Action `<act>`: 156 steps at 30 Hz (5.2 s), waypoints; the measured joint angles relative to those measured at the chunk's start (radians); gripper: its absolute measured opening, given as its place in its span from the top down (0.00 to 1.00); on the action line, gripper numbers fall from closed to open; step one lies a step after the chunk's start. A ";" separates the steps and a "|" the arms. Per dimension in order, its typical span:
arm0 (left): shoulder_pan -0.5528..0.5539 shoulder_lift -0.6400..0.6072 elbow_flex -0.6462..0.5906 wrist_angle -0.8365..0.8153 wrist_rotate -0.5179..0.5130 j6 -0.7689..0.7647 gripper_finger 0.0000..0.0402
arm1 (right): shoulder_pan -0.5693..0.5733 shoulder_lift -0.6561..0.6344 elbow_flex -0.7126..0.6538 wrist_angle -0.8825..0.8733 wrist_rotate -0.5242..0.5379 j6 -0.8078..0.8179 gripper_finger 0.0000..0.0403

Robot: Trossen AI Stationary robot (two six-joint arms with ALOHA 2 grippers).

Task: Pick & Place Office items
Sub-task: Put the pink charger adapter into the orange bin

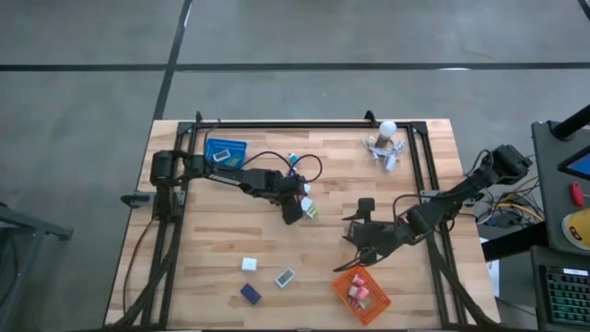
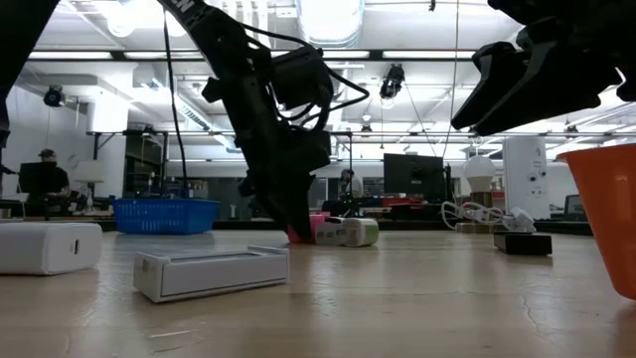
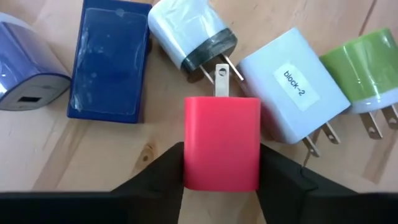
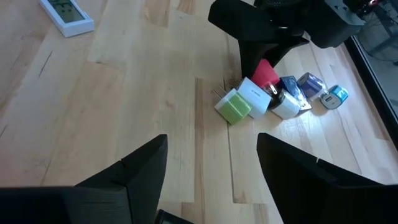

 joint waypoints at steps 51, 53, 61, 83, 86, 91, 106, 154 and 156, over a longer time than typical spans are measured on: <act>-0.031 -0.629 -0.692 0.712 -0.136 0.266 0.64 | -0.004 0.000 -0.095 0.383 0.003 -0.167 0.42; -0.030 -0.684 -0.748 0.770 -0.135 0.306 0.64 | -0.009 0.000 -0.129 0.491 0.003 -0.223 0.42; -0.030 -0.813 -0.866 0.929 -0.090 0.439 0.64 | -0.050 0.000 -0.256 0.816 -0.016 -0.324 0.42; -0.062 -0.764 -0.865 1.102 0.158 0.462 0.64 | -0.284 0.000 -0.447 1.222 -0.229 -0.375 0.42; -0.099 -0.678 -0.819 1.104 0.161 0.455 0.64 | -0.345 0.000 -0.457 1.220 -0.277 -0.378 0.42; -0.169 -0.493 -0.681 1.124 0.196 0.466 0.64 | -0.430 0.000 -0.462 1.220 -0.383 -0.382 0.42; -0.264 -0.106 -0.140 0.780 0.385 0.567 0.64 | -0.598 0.000 -0.480 1.210 -0.448 -0.406 0.43; -0.331 0.420 0.644 0.260 0.612 0.767 0.64 | -0.660 0.000 -0.490 1.143 -0.443 -0.375 0.43; -0.331 0.420 0.641 0.258 0.601 0.759 0.64 | -0.660 0.000 -0.490 1.143 -0.439 -0.375 0.43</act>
